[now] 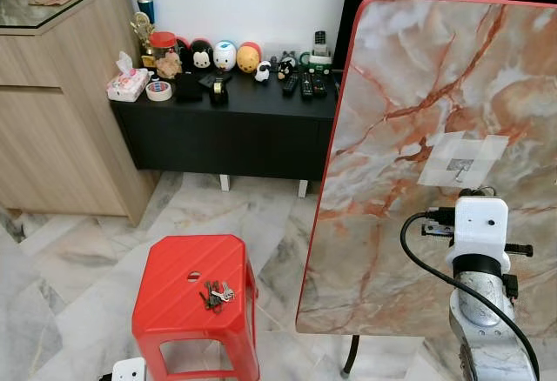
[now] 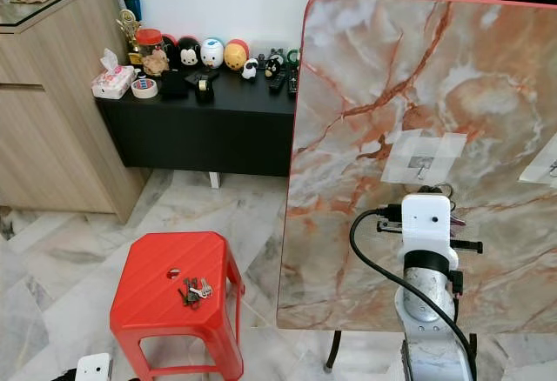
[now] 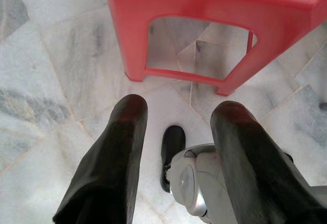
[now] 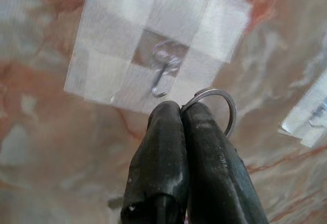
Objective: Hang keys on a hook
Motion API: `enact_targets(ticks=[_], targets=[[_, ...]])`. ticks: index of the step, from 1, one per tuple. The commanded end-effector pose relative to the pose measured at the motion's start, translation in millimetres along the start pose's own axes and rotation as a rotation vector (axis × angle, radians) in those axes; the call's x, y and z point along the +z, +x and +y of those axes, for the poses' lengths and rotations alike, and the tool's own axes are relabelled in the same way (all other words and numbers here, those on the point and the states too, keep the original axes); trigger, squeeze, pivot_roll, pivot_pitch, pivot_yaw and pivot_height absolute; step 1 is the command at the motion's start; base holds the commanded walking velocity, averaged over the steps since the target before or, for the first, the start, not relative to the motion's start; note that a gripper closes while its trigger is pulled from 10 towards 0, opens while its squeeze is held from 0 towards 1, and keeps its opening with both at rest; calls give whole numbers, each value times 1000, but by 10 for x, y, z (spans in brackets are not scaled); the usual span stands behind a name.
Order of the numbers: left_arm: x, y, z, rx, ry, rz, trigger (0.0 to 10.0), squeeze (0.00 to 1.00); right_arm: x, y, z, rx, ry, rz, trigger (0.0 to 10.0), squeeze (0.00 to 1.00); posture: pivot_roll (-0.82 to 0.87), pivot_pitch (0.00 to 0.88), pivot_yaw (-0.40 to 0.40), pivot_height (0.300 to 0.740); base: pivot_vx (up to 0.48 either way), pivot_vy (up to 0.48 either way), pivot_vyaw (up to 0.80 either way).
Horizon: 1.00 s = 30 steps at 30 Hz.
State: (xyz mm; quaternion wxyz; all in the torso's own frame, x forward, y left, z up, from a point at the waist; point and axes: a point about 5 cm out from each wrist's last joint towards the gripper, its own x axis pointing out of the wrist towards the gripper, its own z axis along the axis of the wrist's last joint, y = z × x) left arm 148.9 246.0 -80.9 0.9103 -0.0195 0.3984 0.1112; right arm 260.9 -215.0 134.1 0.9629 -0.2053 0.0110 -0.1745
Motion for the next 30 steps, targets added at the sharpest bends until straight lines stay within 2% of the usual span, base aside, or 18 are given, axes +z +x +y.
enact_targets(ticks=[1, 5, 13, 15, 18, 30], targets=[[-1, 1, -21, -7, 5, -2, 10000, 0, 20, 18, -17, 21, -22, 1, 10000, 0, 34, 0, -69, 740, 0, 0, 0], [4, 2, -18, -7, 7, -4, 10000, 0, 39, 77, -25, 63, -70, -29, 10000, 0, 34, 0, -67, 740, 0, 0, 0], [8, 2, -14, -8, 8, -6, 10000, 0, 35, 125, -50, 80, -89, -15, 10000, 0, 32, 0, -64, 740, 0, 0, 0], [20, 6, -18, -9, 8, -11, 10000, 0, 0, 145, -43, 105, -103, 18, 10000, 0, 31, 0, -64, 740, 0, 0, 0], [32, 11, -23, -10, 8, -16, 10000, 0, -36, 156, -26, 117, -74, 54, 10000, 0, 32, 0, -66, 740, 0, 0, 0], [43, 13, -27, -9, 7, -23, 10000, 0, 44, 218, -46, 110, -63, 30, 10000, 0, 32, 0, -65, 740, 0, 0, 0]])
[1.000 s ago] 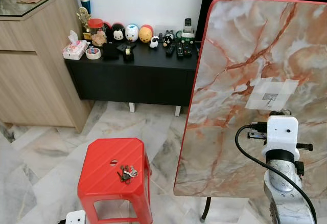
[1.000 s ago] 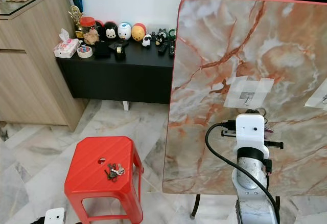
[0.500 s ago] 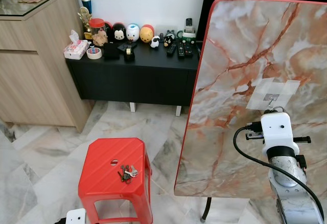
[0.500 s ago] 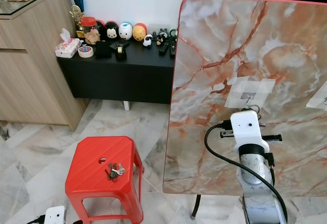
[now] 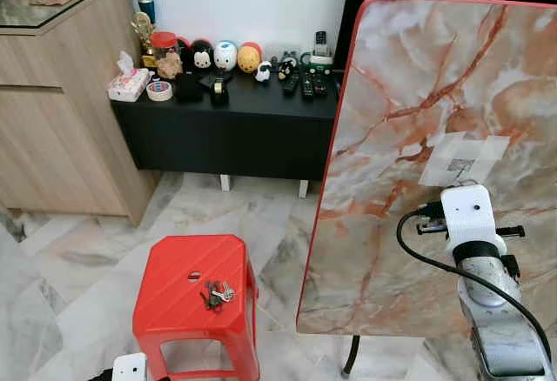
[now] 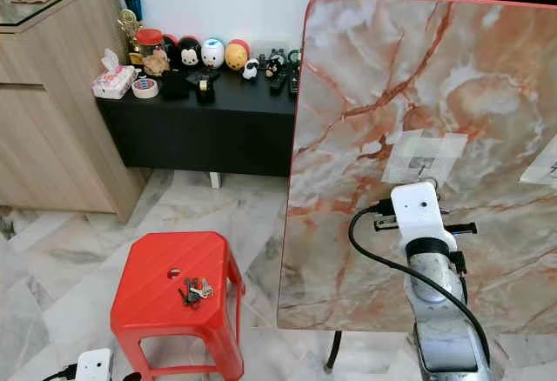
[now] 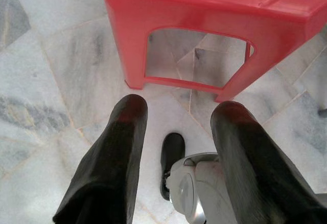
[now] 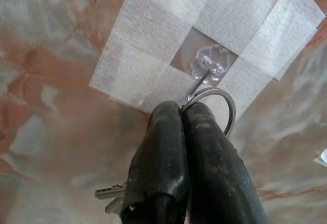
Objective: Hang keys on a hook
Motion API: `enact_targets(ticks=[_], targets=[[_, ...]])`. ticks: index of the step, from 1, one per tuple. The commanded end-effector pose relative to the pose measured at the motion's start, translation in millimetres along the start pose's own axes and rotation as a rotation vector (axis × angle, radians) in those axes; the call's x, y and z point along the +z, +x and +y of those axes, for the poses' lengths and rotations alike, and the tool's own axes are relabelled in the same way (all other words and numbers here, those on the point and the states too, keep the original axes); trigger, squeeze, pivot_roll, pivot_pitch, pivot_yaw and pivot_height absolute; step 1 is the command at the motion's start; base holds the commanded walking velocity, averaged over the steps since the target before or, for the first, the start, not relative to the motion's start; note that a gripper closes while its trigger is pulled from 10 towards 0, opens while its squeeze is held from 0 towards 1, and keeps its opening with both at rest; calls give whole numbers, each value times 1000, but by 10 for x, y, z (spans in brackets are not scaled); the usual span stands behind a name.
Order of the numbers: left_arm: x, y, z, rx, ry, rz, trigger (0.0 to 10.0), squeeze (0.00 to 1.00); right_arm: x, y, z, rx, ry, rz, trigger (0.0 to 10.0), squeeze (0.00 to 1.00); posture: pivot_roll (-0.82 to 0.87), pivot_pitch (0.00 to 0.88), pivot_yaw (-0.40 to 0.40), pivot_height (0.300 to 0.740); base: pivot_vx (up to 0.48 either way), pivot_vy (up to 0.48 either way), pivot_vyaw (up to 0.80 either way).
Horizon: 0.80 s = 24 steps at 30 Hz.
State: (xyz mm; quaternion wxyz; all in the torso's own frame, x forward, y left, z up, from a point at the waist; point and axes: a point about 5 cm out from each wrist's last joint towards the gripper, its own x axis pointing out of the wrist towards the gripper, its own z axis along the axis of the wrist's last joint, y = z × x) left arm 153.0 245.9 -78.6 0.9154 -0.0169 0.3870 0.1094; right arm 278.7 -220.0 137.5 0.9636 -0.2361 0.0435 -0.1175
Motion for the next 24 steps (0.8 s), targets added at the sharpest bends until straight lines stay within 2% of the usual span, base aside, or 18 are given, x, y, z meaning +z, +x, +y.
enact_targets(ticks=[1, 24], targets=[[-2, 3, -25, -8, 4, 0, 10000, 0, 10, 32, -59, -14, 8, 2, 10000, 0, 32, 0, -65, 740, 0, 0, 0], [52, 17, -18, -10, 5, -20, 10000, 0, 24, 94, 30, 64, 9, 31, 10000, 0, 33, 0, -66, 740, 0, 0, 0]])
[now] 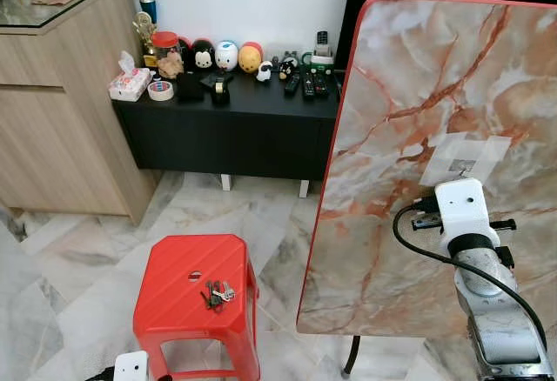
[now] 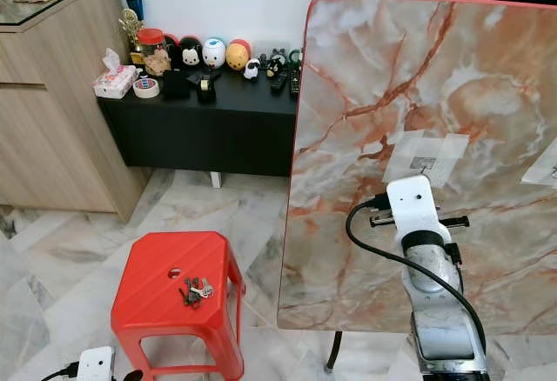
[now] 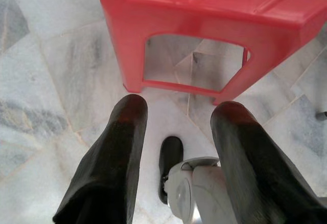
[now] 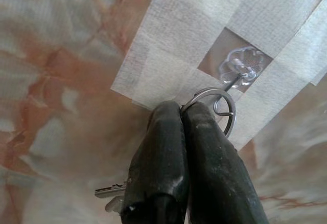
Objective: Hang keys on a hook
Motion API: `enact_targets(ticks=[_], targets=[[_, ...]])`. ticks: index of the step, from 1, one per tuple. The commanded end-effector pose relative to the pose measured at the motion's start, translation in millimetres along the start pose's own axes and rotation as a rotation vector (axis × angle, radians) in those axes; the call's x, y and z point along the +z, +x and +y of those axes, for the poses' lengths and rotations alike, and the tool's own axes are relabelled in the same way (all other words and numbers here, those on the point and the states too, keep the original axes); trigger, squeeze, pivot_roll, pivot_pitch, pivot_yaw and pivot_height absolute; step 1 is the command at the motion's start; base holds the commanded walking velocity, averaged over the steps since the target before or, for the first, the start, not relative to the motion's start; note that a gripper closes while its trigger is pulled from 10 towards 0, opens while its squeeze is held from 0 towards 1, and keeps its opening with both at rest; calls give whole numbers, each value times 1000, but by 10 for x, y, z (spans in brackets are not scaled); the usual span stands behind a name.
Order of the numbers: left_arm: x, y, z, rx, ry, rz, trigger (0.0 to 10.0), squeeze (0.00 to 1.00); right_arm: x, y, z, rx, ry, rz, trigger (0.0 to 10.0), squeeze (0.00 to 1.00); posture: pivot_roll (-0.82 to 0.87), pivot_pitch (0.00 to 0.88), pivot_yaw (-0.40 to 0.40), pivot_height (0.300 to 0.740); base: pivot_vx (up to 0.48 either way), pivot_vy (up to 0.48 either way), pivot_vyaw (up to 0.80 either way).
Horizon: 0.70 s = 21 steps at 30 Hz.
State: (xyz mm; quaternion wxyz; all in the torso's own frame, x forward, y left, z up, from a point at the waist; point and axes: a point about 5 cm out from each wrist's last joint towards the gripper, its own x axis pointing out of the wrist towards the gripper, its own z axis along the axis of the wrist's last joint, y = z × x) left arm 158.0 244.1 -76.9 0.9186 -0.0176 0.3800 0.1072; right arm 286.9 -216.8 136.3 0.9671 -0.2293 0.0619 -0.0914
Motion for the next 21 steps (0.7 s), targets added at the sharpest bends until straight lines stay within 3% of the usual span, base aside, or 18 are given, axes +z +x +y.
enact_targets(ticks=[1, 21], targets=[[7, -1, 10, -4, 6, -6, 10000, 0, 9, 21, -19, 5, 1, 8, 10000, 0, 33, 0, -66, 740, 0, 0, 0], [10, 1, -47, -13, 8, -19, 10000, 0, 5, 73, -69, -19, 14, 35, 10000, 0, 35, 0, -66, 740, 0, 0, 0]])
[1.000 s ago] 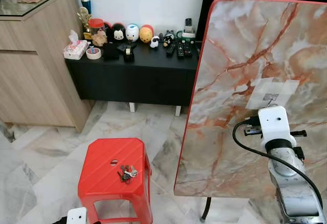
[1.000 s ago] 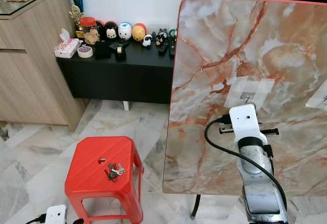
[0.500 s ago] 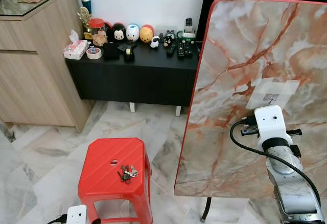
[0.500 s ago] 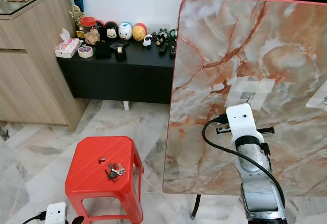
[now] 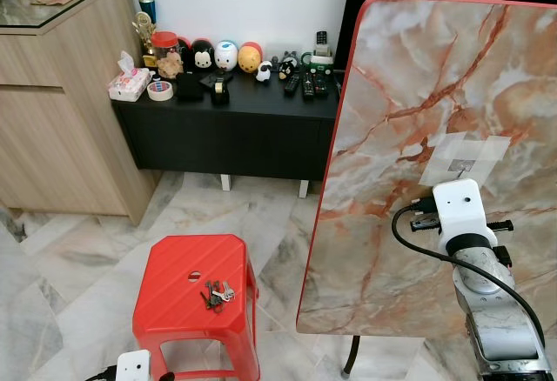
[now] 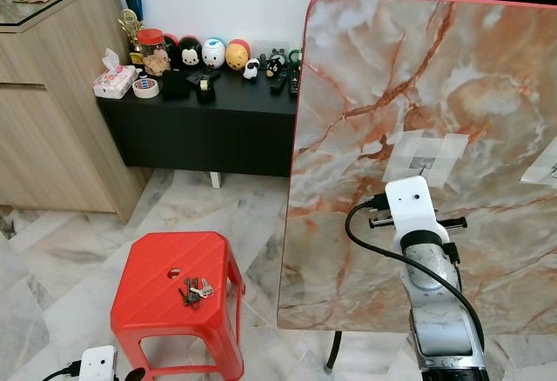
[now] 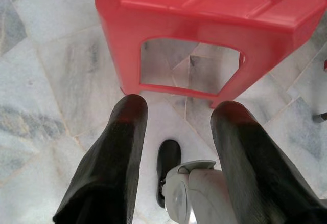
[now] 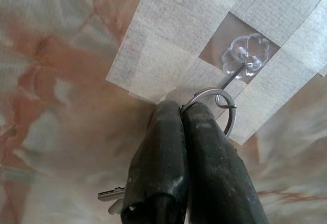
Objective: Hang keys on a hook
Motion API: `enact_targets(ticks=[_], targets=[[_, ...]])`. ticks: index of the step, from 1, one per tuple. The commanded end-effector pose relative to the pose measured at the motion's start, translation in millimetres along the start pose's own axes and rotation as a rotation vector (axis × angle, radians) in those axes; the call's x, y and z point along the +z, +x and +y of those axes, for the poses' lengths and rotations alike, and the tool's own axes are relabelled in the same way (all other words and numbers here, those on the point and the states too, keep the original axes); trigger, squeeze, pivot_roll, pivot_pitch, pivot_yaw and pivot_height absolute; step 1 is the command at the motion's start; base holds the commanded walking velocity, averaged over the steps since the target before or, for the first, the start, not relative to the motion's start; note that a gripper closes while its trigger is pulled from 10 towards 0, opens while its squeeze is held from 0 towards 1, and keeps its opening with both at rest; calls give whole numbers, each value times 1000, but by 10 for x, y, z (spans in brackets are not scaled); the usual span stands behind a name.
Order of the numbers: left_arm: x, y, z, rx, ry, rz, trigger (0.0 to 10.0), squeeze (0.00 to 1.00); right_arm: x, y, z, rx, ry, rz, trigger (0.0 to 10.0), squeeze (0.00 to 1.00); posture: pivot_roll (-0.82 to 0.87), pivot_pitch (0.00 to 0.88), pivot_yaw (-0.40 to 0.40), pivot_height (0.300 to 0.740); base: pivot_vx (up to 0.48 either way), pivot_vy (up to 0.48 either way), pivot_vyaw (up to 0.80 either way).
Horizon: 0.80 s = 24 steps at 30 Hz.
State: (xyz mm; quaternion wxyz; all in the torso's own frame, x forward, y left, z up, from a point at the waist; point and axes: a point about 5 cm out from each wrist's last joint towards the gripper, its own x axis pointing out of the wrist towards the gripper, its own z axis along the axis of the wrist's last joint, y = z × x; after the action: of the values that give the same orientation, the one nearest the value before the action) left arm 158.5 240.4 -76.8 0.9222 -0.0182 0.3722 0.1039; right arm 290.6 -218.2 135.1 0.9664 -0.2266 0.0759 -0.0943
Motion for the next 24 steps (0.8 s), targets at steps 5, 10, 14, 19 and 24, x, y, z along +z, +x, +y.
enact_targets(ticks=[5, 10, 14, 19, 24], targets=[[25, 11, 6, -3, 8, -2, 10000, 0, 15, 34, -60, -16, 17, 7, 10000, 0, 35, 0, -66, 740, 0, 0, 0], [36, 14, 23, -1, 8, -1, 10000, 0, 5, 29, -48, -12, 21, 10, 10000, 0, 35, 0, -67, 740, 0, 0, 0], [33, 12, 27, 0, 9, -1, 10000, 0, -4, 18, -29, -5, 23, 15, 10000, 0, 36, 0, -66, 740, 0, 0, 0], [22, 8, 27, 2, 8, 1, 10000, 0, 9, -4, -12, -5, 32, 10, 10000, 1000, 33, 0, -65, 740, 0, 0, 0], [16, 5, 24, 2, 11, 2, 10000, 0, 4, -32, -2, -15, 42, 7, 10000, 1000, 32, 0, -63, 740, 0, 0, 0]])
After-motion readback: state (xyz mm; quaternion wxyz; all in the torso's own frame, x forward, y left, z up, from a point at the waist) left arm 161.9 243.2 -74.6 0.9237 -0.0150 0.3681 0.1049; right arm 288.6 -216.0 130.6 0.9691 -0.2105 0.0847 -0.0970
